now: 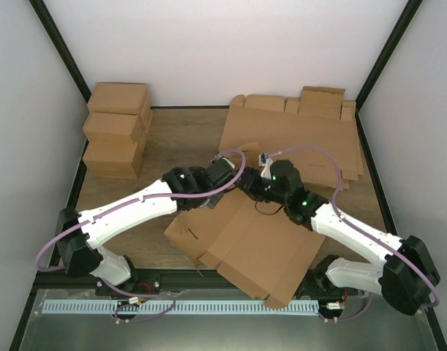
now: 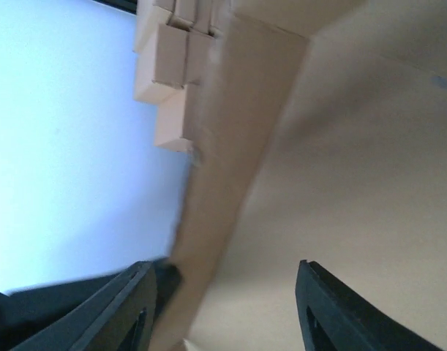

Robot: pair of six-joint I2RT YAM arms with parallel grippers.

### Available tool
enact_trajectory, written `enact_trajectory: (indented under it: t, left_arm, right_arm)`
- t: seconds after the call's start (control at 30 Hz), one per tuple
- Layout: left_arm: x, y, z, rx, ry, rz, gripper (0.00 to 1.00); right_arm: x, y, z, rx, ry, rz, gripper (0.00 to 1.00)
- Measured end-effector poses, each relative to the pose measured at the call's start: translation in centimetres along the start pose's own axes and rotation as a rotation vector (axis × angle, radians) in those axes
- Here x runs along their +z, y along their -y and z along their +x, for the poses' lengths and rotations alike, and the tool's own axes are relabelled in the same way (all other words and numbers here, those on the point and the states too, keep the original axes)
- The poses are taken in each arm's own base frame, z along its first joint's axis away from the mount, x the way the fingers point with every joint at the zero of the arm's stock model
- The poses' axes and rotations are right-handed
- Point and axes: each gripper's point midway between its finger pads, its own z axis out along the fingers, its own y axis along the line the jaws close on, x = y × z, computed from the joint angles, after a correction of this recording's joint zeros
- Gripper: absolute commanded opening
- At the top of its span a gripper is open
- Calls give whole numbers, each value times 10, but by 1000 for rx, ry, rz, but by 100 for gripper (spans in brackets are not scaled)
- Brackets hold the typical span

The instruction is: Fold the paper box

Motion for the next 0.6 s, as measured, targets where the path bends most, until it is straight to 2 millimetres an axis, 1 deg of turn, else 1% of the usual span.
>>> enact_trajectory:
  t: [0.13, 0.2, 0.3, 0.4, 0.43, 0.5, 0.6]
  left_arm:
    - [-3, 3, -2, 14, 17, -12, 4]
    - [-4, 3, -4, 14, 28, -26, 4]
    - [-5, -1, -5, 14, 36, -49, 4]
    - [-8, 4, -5, 34, 47, -52, 4]
    - [-10, 8, -5, 44, 52, -50, 4]
    - [-12, 9, -5, 50, 61, -66, 4]
    - [-14, 11, -6, 57, 74, -73, 4]
  right_arm:
    - [3, -29, -19, 37, 20, -12, 58]
    - [8, -33, -23, 59, 12, 8, 58]
    - [18, -26, -24, 94, -6, 61, 57]
    - [25, -17, -23, 120, -23, 102, 55]
    - [26, -16, -22, 126, -27, 107, 55]
    - [27, -14, -21, 135, -36, 116, 53]
    - [27, -12, -22, 149, -43, 115, 47]
